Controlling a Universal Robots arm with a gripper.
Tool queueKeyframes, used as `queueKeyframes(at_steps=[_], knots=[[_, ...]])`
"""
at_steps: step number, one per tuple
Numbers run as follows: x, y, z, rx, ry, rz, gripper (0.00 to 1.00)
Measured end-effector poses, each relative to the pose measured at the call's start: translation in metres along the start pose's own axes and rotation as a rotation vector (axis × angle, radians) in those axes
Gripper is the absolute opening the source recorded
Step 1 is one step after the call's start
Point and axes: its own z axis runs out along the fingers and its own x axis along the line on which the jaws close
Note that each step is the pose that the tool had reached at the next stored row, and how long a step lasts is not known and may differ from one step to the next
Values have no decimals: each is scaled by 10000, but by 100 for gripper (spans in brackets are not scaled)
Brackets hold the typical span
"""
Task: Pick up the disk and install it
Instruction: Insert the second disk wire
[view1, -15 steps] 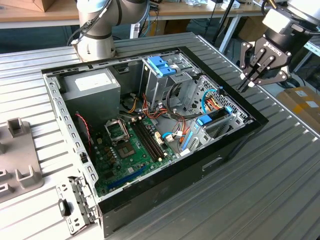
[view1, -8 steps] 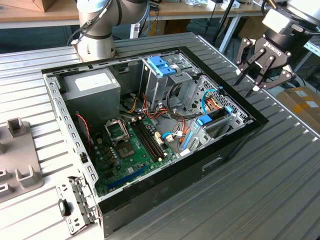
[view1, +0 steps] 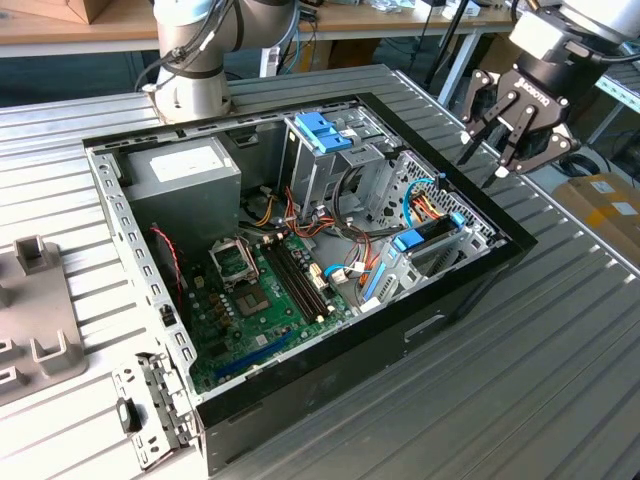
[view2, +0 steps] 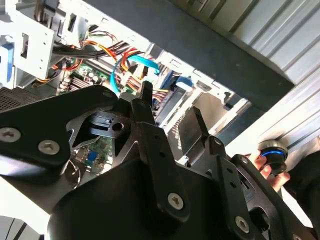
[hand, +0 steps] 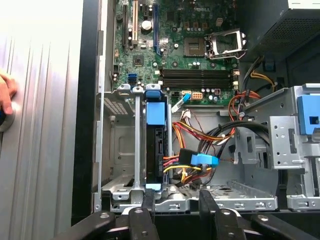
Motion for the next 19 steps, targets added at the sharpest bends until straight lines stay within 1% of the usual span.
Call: queueKeyframes(at_steps=[2, 4, 6, 7, 13, 19], knots=[[-3, 67, 23, 0, -1, 0, 48], [-3, 116, 41, 0, -1, 1, 48], [-2, 198, 76, 0, 0, 1, 48], [-2, 221, 92, 0, -1, 1, 48], [-4, 268, 153, 0, -2, 1, 48], [-4, 268, 160, 0, 0, 0, 48]])
